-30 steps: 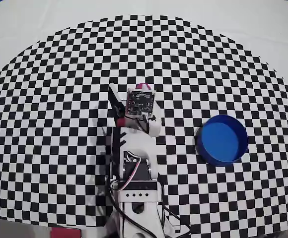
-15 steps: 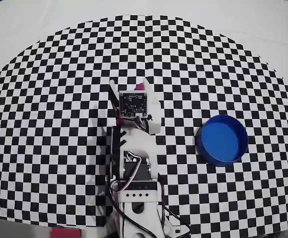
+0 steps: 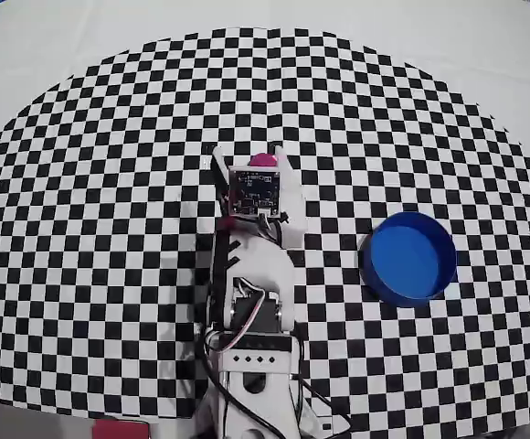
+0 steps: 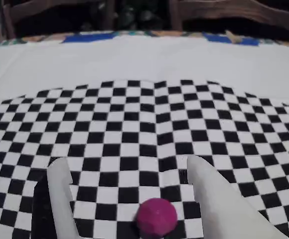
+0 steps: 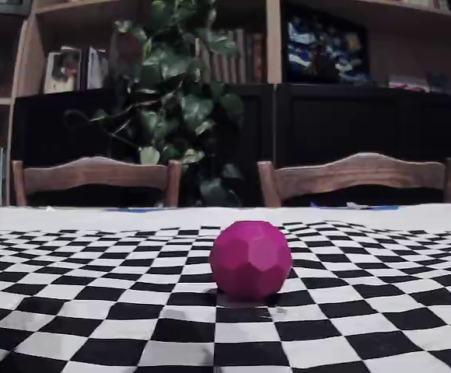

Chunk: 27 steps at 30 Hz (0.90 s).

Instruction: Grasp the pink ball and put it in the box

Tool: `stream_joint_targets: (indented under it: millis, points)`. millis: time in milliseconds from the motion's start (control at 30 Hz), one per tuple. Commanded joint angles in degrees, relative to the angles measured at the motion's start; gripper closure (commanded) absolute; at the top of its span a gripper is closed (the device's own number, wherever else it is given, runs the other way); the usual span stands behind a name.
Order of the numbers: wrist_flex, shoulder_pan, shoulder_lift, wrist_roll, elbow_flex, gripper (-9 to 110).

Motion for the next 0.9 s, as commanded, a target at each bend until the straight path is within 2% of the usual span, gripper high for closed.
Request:
stream_joint_targets:
  millis: [0, 867]
  points:
    - [-1.05, 0.53, -0.7, -0.35, 0.35, 75]
    - [-0.7, 1.58, -4.48, 0.35, 0.44, 75]
